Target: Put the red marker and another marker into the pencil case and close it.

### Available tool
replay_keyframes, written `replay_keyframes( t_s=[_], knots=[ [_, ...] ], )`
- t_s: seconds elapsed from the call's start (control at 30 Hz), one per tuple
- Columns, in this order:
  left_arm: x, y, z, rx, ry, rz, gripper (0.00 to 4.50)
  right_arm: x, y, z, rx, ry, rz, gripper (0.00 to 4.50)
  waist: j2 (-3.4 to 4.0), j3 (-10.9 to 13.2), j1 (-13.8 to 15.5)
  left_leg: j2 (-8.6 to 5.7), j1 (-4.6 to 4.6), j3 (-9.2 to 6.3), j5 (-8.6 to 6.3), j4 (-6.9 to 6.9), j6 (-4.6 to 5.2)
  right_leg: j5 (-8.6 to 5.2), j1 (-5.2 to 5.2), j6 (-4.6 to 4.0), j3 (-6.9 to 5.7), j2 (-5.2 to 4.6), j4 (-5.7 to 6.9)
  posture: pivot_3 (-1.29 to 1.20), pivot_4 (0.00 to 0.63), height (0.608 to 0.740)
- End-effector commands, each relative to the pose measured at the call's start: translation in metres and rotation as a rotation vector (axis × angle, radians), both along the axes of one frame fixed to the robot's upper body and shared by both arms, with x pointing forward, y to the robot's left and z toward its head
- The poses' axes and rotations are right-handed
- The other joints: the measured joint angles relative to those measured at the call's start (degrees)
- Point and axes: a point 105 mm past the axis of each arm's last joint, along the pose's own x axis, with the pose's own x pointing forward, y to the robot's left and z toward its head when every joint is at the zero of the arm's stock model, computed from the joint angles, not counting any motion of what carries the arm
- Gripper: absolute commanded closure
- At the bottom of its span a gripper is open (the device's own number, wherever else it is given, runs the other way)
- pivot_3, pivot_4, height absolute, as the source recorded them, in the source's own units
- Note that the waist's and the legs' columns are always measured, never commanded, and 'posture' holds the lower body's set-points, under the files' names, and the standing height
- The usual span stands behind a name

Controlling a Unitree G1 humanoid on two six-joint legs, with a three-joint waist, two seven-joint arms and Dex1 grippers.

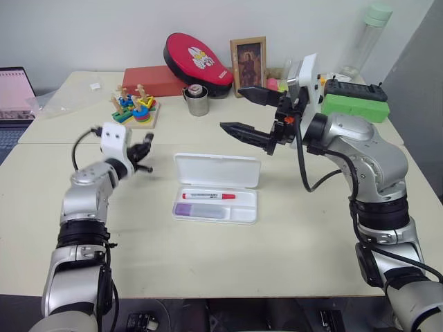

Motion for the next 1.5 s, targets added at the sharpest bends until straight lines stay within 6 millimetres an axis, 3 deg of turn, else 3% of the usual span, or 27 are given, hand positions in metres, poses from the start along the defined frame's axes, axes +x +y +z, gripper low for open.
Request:
replay_keyframes(
  t_s=[0.03, 0.1, 0.2, 0.33, 0.57, 0.73, 0.93, 1.5],
  knots=[
    [-0.023, -0.044, 0.077, 0.107, -0.239, -0.283, 4.26, -0.009, -0.034, 0.017, 0.020, -0.042, -0.005, 0.00, 0.00, 0.0, 0.5, 0.00, -0.01, 0.00, 0.00, 0.00, 0.00, 0.00, 0.00, 0.00, 0.00, 0.00, -0.02, 0.00, 0.150, 0.740],
    [-0.035, -0.064, 0.088, 0.171, -0.246, -0.431, 4.26, -0.020, -0.047, 0.017, -0.001, -0.029, 0.035, 0.00, 0.01, 0.0, 0.9, 0.00, -0.02, 0.01, 0.00, -0.01, 0.01, 0.00, 0.00, 0.00, 0.00, 0.00, -0.07, 0.00, 0.150, 0.740],
    [-0.062, -0.101, 0.081, 0.350, -0.175, -0.727, 4.26, -0.039, -0.064, 0.013, -0.042, -0.025, 0.079, 0.00, 0.02, 0.0, 1.0, 0.00, 0.00, 0.05, -0.01, -0.03, 0.01, -0.01, 0.02, 0.01, 0.03, 0.00, -0.07, 0.00, 0.150, 0.740],
    [-0.085, -0.130, 0.053, 0.480, -0.039, -1.014, 4.26, -0.046, -0.071, -0.008, -0.130, 0.016, 0.039, 0.00, 0.03, 0.0, 0.8, 0.00, 0.01, 0.09, -0.01, -0.03, 0.02, -0.01, 0.00, 0.01, 0.06, 0.00, -0.06, 0.00, 0.150, 0.740],
    [-0.086, -0.153, 0.001, 0.645, 0.119, -1.235, 4.26, -0.062, -0.066, -0.053, -0.289, 0.098, -0.015, 0.00, 0.03, 0.0, 0.8, 0.00, 0.03, 0.14, -0.01, 0.06, 0.03, -0.02, 0.02, 0.03, 0.12, 0.00, -0.04, 0.00, 0.150, 0.740],
    [-0.085, -0.162, -0.029, 0.695, 0.176, -1.302, 4.26, -0.063, -0.064, -0.066, -0.321, 0.112, -0.061, 0.00, 0.02, 0.0, 0.9, 0.00, -0.03, 0.12, -0.01, 0.08, 0.03, -0.02, 0.00, 0.03, 0.10, 0.00, -0.07, 0.00, 0.150, 0.740],
    [-0.085, -0.172, -0.049, 0.676, 0.219, -1.329, 4.26, -0.066, -0.057, -0.079, -0.341, 0.134, -0.085, 0.00, 0.02, 0.0, 0.9, 0.00, -0.05, 0.10, -0.01, 0.09, 0.03, -0.02, 0.00, 0.03, 0.08, 0.00, -0.07, 0.00, 0.150, 0.740],
    [-0.090, -0.182, -0.065, 0.634, 0.295, -1.332, 4.26, -0.071, -0.055, -0.088, -0.350, 0.166, -0.099, 0.00, 0.01, 0.0, 1.0, 0.00, -0.05, 0.08, -0.01, 0.10, 0.03, -0.02, 0.02, 0.03, 0.06, 0.00, -0.07, 0.00, 0.150, 0.740]
  ],
)
